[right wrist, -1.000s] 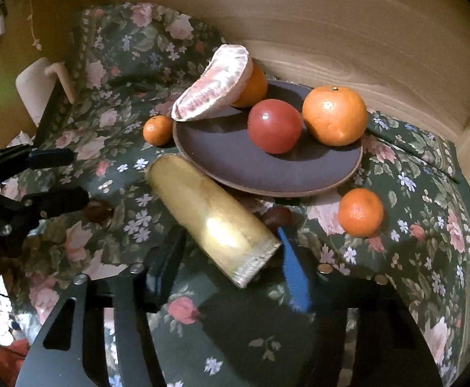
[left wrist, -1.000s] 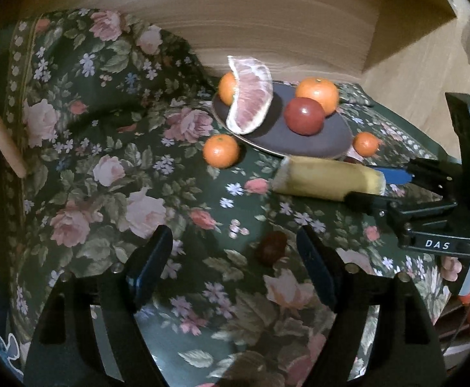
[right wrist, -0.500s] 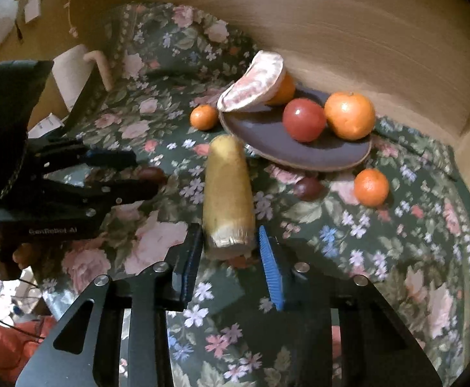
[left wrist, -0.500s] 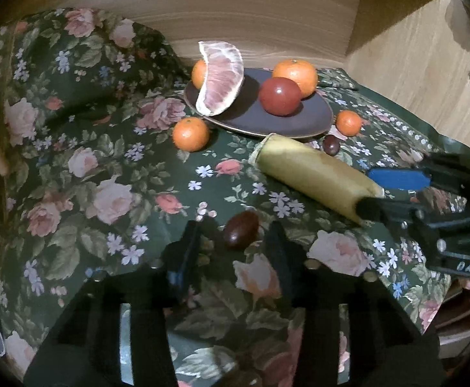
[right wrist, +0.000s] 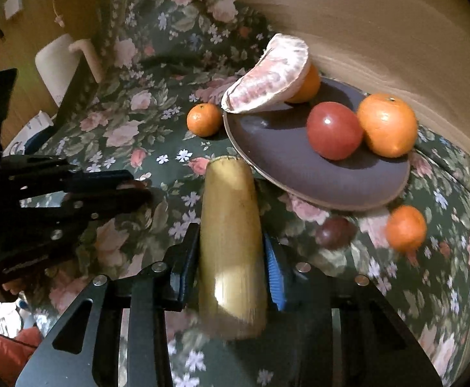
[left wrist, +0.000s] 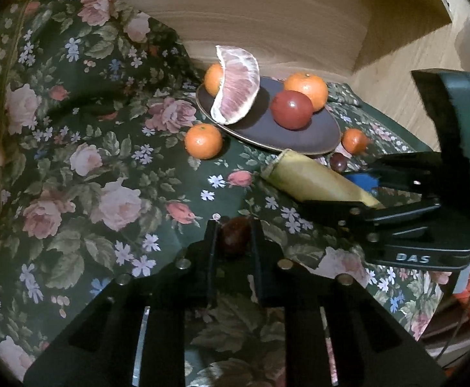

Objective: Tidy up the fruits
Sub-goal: 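Grasp the yellow cylindrical fruit with the right tool, then carry the yellow fruit onto the plate and open the right tool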

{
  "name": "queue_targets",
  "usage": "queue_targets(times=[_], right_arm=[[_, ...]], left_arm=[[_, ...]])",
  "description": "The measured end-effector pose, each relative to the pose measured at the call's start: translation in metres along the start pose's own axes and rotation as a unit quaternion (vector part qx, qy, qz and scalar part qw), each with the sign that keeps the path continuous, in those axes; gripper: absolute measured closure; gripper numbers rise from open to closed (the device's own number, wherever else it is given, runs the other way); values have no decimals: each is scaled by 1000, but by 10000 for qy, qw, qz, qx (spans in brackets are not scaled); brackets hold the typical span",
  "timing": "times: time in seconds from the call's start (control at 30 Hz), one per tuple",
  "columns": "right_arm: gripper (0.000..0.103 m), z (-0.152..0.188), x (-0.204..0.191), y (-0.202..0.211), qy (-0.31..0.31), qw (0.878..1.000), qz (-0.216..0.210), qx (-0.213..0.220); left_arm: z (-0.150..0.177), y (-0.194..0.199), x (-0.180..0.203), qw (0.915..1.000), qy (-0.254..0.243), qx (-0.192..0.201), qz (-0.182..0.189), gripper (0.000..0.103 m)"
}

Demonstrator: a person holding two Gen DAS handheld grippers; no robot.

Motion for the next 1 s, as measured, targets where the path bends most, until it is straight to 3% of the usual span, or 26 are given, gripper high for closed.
queue_targets(times=[0.27,0.43,0.73,1.0], right_arm=[[69,-5,-2,1,-156,9997,-123,147],[69,-12,2,23,-174,9986,-74,501],[69,-46,34,74,-287,9909,391,1255],[69,-80,66,79,-446,9869,622,1421]], left_arm=[[-13,8,-3,9997,-113,166,-114,85],[-28,12,-3,9993,-152,308,-129,85],[-64,11,4,9980,-221,583,-110,85],[-96,-17,14,9979,-397,514,-82,85]])
Point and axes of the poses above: each gripper's, at about its wrist camera, not at the fingertips, and y roughly against the way its jaws point, x to its right, z to its underside, the point moved 7 cm from there along -y, roughly the way its jaws point, and after that the axes turned 8 degrees about -y, right-handed, at the moved point
